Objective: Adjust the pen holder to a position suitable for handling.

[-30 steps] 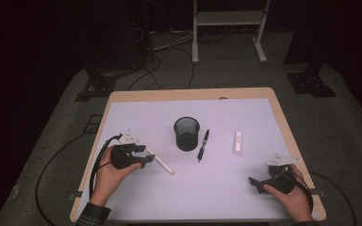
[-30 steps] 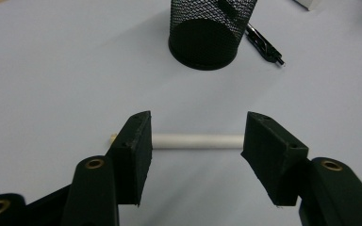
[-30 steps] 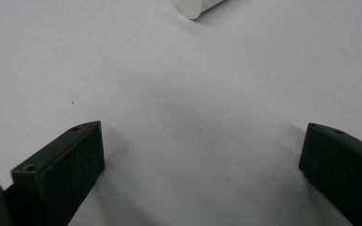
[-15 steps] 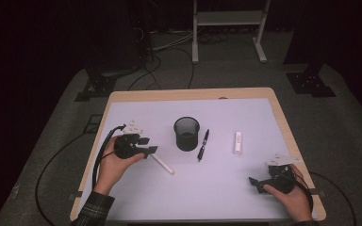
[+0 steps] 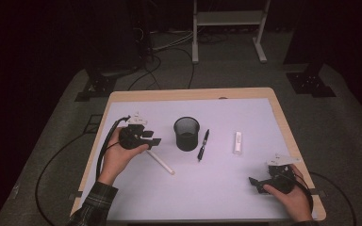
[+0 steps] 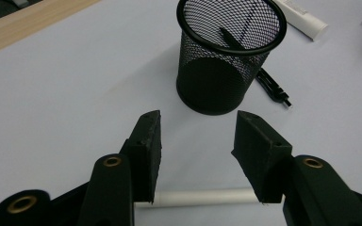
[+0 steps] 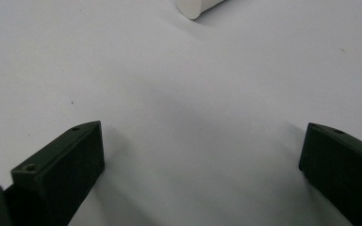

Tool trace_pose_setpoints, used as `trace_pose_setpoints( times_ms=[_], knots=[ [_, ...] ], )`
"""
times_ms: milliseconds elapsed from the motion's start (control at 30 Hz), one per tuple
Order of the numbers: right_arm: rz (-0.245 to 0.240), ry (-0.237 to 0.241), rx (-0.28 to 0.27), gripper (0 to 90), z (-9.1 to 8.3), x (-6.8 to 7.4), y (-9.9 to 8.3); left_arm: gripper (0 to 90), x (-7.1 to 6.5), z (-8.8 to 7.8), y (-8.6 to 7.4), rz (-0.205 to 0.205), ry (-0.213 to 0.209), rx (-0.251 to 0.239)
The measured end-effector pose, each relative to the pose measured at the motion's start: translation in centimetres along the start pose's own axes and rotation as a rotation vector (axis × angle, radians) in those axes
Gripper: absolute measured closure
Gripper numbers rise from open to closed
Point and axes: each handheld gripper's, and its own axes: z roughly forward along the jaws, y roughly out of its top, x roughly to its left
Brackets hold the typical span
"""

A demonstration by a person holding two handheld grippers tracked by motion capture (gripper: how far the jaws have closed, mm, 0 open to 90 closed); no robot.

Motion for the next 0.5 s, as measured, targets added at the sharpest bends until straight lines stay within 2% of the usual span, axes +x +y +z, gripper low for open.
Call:
trace_pose_setpoints(
  times_ms=[500],
  knots=[
    [0.000, 0.000, 0.000, 0.0, 0.0, 0.0, 0.0, 54.7, 0.4, 1.4, 2.9, 0.001, -0.022, 0.020]
  ],
)
